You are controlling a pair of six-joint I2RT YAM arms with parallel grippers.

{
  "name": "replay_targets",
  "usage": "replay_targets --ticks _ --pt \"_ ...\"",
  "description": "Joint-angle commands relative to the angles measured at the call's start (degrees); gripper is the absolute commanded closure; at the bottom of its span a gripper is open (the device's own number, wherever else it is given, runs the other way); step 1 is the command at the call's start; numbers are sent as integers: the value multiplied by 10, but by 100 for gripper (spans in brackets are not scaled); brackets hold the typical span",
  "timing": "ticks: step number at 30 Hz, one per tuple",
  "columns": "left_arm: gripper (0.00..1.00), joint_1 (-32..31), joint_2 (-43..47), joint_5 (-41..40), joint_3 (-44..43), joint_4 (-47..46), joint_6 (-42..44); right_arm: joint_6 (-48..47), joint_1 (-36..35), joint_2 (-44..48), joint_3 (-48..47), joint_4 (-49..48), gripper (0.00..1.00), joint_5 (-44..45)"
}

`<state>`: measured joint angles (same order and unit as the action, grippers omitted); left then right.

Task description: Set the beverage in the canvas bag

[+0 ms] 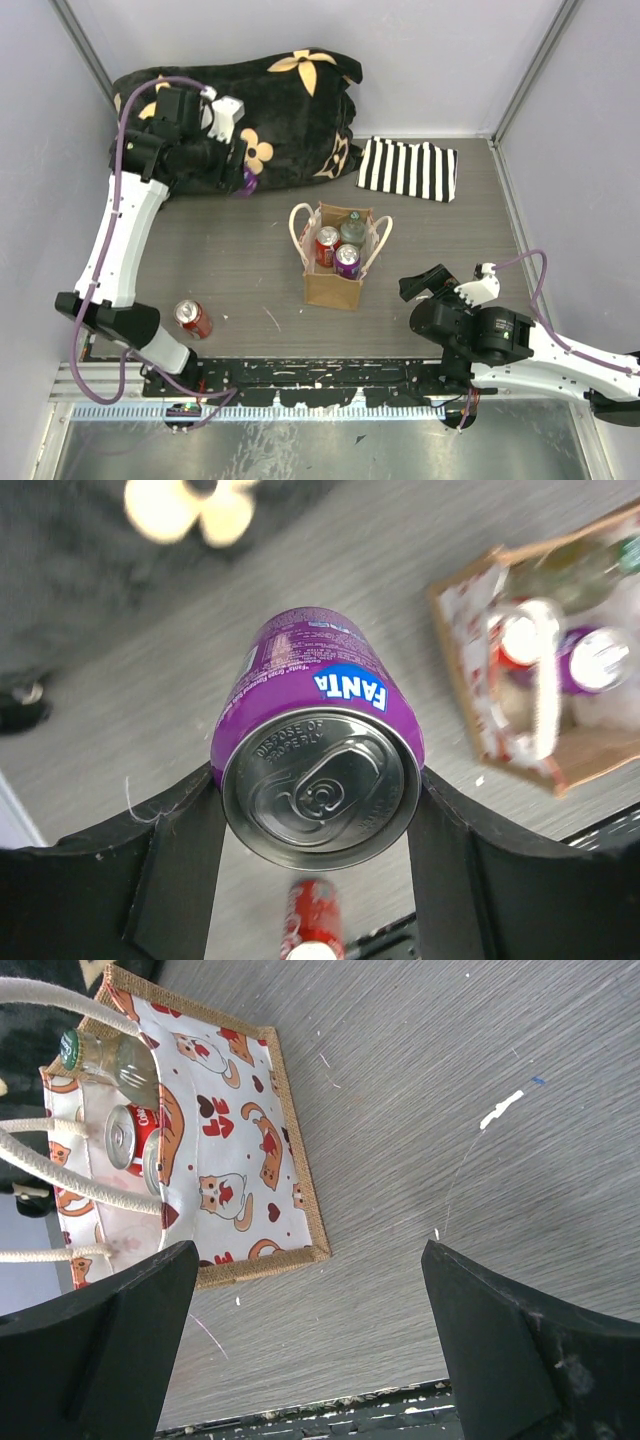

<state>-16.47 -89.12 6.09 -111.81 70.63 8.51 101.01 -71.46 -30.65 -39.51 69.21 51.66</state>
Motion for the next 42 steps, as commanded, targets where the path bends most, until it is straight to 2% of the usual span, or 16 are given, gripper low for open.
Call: replay_targets --ticks 1,7,11,15,22,42 --pt "100 -38 -56 28 -115 -10 -55 1 -1 1 -9 -13 0 7" --pt "100 -118 -124 53 -242 -7 -77 -1 -2 2 -11 -14 0 5" --pt "100 -194 -140 36 -254 -10 -68 -2 -2 2 -12 -15 0 5" --pt "100 -264 -139 6 -231 -13 -46 -2 -2 5 -11 -14 0 6" --pt "100 -318 -143 -2 -165 -8 -32 2 -2 11 -8 -10 0 9" --pt "100 -329 -90 -9 106 -91 -13 29 -2 31 -1 25 0 9"
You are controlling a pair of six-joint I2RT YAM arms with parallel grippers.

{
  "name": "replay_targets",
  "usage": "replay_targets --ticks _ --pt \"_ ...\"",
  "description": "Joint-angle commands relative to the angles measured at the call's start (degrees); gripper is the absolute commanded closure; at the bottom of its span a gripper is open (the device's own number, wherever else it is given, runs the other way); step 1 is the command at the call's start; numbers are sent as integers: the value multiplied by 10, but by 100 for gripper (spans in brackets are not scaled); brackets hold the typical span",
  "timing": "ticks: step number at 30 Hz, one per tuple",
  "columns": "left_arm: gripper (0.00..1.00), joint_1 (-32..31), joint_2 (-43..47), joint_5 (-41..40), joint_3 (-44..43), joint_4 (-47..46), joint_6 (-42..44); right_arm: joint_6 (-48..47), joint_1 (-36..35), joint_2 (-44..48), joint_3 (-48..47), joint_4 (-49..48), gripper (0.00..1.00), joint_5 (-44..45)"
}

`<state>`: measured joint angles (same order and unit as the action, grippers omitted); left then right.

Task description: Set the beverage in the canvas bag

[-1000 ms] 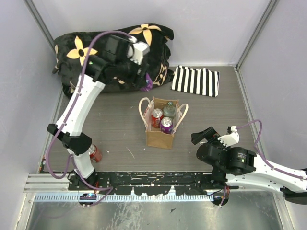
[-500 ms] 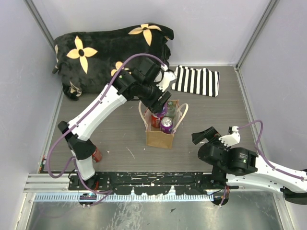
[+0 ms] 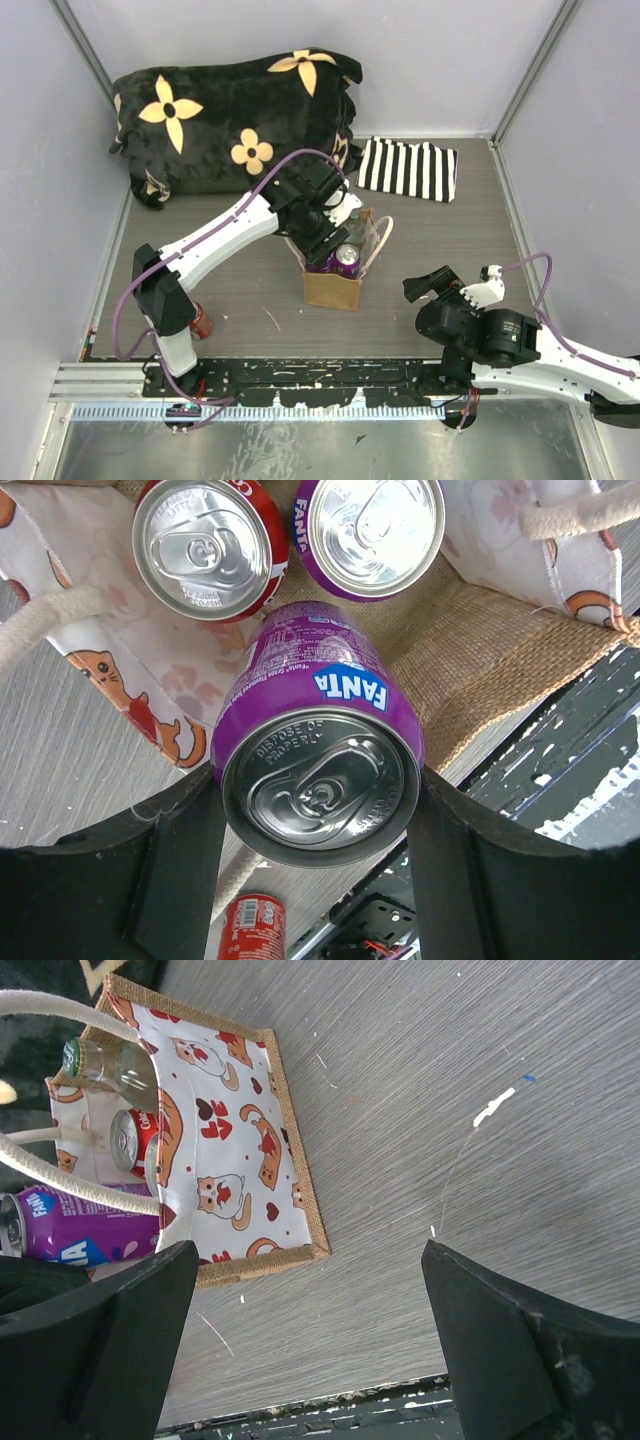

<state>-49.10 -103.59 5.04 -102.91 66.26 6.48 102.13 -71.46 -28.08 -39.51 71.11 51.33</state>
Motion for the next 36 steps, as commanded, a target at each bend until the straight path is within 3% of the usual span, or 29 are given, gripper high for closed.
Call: replay_targets --ticks 1,36 --pt "100 -2 57 3 23 -50 5 18 -2 4 0 6 0 12" --pt "100 -2 5 21 147 -149 -43 49 -2 15 11 39 0 8"
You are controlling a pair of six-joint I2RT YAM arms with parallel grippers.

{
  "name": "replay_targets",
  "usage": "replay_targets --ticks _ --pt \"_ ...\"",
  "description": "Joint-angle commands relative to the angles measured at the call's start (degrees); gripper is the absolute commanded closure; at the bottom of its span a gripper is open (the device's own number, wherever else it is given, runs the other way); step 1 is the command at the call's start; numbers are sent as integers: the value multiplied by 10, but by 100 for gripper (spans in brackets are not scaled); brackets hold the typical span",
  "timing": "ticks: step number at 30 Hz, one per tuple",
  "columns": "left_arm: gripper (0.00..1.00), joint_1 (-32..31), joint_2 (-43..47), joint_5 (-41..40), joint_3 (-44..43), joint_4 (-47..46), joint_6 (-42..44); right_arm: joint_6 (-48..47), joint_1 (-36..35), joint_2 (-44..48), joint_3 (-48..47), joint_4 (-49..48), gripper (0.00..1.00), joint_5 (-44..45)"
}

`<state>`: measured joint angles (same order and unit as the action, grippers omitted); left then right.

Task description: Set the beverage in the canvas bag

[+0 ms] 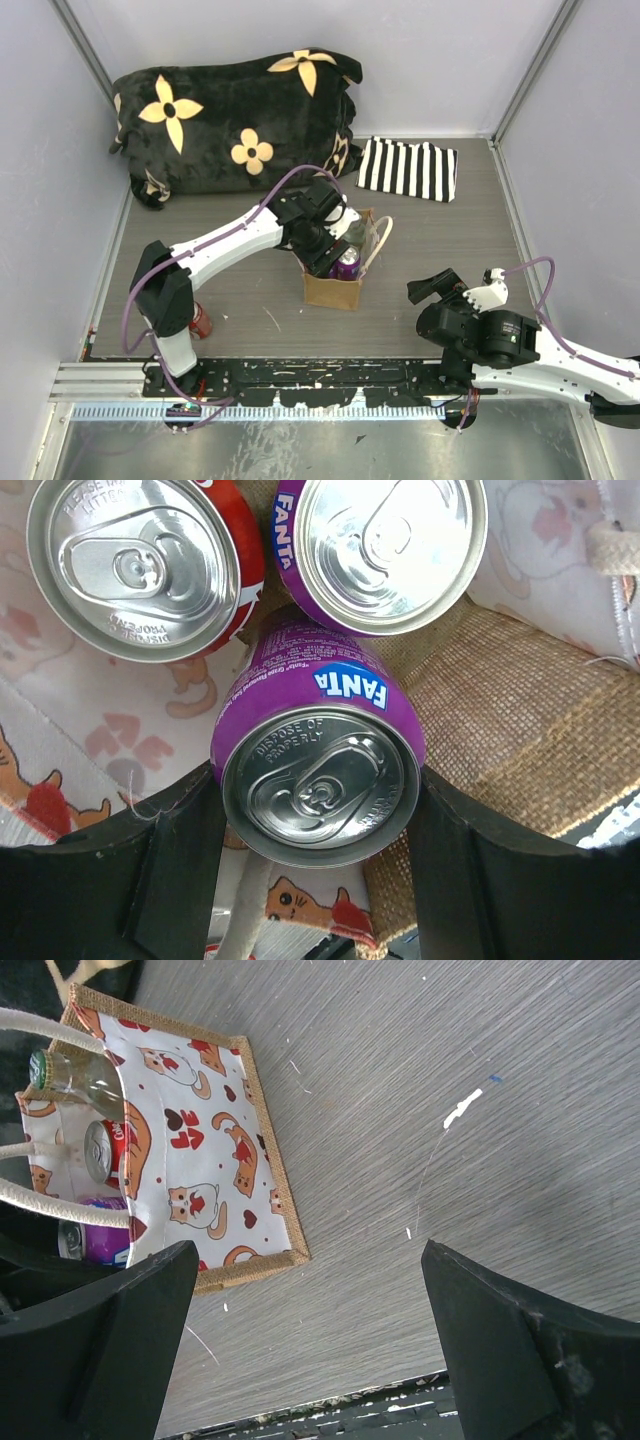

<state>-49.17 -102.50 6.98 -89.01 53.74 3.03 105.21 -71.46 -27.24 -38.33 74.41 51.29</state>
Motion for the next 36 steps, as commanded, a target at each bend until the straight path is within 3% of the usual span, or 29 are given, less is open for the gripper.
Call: replay_targets --ticks 1,14,15,17,19,24,29,36 --pt "100 -2 -8 -1 12 -27 -8 18 -2 7 -1 7 0 8" --pt "100 -2 -26 -14 49 -47 -7 25 -2 10 0 12 0 8" --pt "95 -2 -26 -15 48 -46 -7 25 -2 10 0 12 0 8" --pt "69 -2 -26 -17 45 -42 -7 25 -2 8 0 12 0 9" --pt "50 -1 -22 -19 40 -39 -7 26 -2 7 0 12 0 8" --pt "21 -2 -11 -13 23 -24 -12 25 -2 5 1 8 0 8" --pt "6 -1 7 -2 12 -7 -15 25 -2 3 2 5 0 7" --pt "4 -1 29 5 6 2 -14 23 -2 -7 1 1 0 5"
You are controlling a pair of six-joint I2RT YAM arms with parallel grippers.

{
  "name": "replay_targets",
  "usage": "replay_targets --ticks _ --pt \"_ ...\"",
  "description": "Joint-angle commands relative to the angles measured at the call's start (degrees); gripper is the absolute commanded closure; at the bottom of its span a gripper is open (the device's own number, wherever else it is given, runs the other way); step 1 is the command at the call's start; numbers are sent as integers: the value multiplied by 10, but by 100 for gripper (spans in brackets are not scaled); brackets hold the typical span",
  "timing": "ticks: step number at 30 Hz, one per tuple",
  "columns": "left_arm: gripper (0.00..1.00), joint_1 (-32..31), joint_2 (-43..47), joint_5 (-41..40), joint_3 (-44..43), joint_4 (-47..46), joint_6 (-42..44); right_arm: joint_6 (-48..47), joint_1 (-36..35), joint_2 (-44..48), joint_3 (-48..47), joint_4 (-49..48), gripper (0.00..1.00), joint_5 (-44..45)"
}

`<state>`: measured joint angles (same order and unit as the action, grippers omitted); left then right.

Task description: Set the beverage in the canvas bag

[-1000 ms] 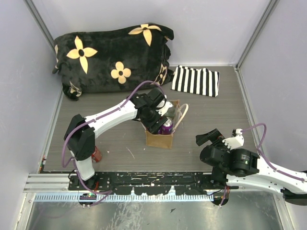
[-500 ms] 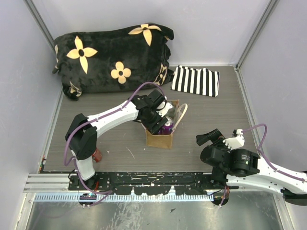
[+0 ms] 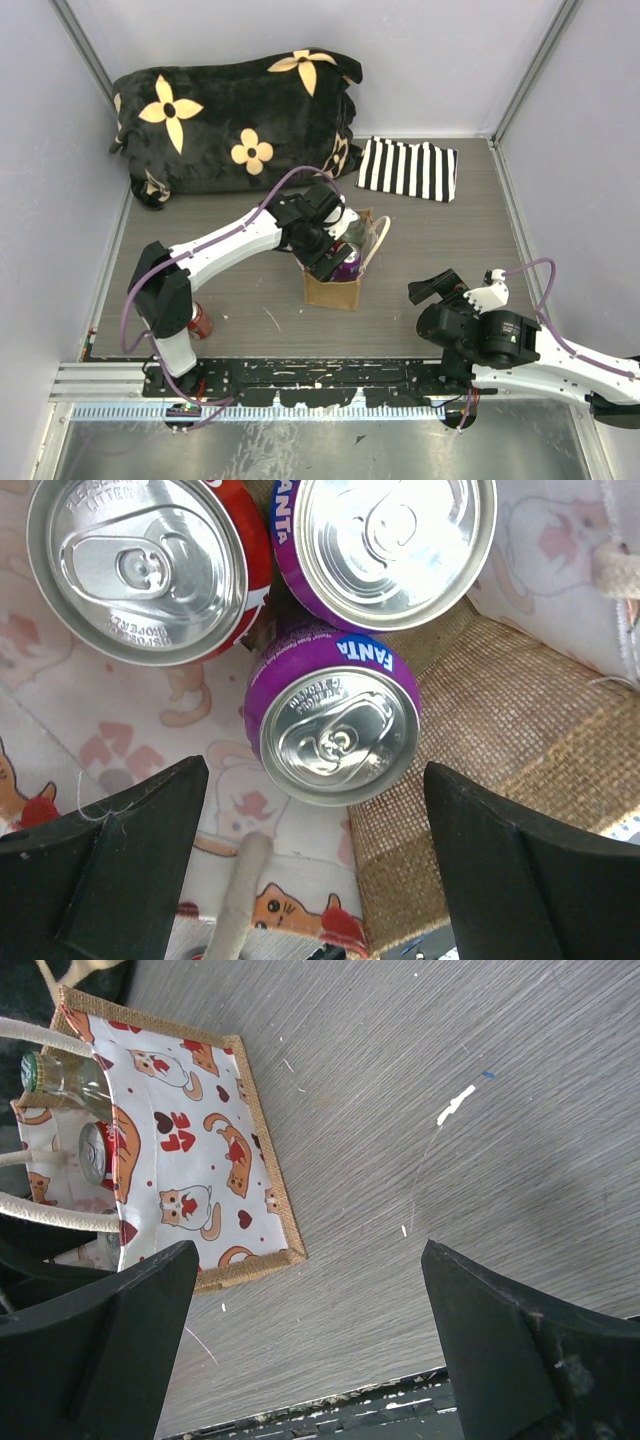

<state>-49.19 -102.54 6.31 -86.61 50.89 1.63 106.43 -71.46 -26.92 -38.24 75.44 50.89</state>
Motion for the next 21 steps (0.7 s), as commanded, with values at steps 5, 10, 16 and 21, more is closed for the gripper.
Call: replay_targets --ticks 5,10,16,21 --pt "3 -1 47 8 -41 34 8 10 -2 -9 2 -9 0 5" --pt "3 -2 92 -8 -82 16 34 10 -2 -10 3 -12 0 5" --pt "0 6 169 -32 -111 -16 62 6 -2 -14 7 -22 0 3" --pt "1 80 225 -53 -96 44 73 -1 -2 -11 3 -24 0 4"
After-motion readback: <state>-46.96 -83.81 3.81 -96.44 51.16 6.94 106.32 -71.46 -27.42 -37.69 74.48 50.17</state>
